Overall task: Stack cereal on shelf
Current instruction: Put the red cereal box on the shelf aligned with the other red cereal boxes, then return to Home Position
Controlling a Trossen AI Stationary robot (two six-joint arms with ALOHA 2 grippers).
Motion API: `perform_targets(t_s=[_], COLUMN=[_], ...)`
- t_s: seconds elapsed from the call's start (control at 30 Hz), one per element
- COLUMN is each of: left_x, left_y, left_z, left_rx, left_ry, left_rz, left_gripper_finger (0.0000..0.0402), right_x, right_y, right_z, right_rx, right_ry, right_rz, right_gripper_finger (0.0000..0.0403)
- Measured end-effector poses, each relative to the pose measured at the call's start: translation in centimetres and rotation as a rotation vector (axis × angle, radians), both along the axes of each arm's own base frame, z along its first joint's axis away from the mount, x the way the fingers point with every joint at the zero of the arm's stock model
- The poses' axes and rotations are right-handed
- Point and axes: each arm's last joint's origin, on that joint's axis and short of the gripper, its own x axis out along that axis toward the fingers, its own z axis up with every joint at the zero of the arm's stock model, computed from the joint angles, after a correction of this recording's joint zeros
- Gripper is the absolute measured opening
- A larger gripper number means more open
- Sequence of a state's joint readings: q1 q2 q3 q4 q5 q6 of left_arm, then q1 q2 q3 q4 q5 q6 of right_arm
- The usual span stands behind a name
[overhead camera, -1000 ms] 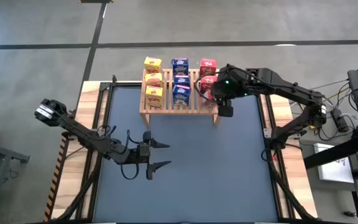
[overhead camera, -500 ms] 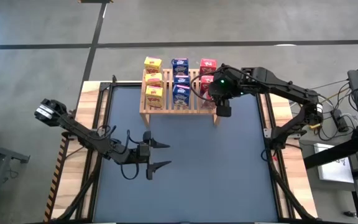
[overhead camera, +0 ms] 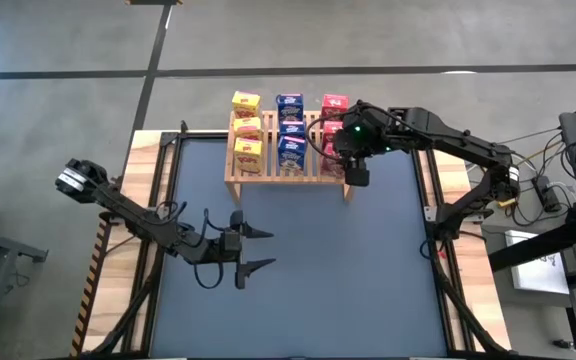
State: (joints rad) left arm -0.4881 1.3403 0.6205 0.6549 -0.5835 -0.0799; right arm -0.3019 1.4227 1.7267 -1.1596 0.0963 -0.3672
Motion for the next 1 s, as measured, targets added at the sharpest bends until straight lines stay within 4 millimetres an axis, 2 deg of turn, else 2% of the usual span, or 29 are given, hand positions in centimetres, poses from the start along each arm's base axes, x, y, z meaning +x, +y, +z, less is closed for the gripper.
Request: perform_targets(t_s=[0.2, 0.6, 0.87, 1.0], left_x=[0.0, 0.0, -0.5, -1.3], left_y=[0.0, 0.0, 0.3, 0.7], left_z=[0.1, 0.4, 0.9, 1.9], left_rx=[-0.011, -0.015, -0.016, -0.022], left_ry=[-0.009, -0.015, 0.002, -0.007], left_rz=[0.000, 0.001, 0.003, 0.003], left_gripper_finger=[0.0276, 0.0276, 0.0276, 0.0276], right_x=[0.0, -1.4, -3.4, -4.8], right_y=[0.0, 0.3, 0.8, 1.2], right_z=[0.0, 1.5, 3.7, 4.6], right_rx=[-0.011, -0.046, -0.059, -0.049], right_ry=[-0.001, -0.006, -0.059, -0.105], right_rz=[0.000, -0.029, -0.094, -0.122], right_gripper_finger=[0.0270, 0.0267, 0.0263, 0.0263])
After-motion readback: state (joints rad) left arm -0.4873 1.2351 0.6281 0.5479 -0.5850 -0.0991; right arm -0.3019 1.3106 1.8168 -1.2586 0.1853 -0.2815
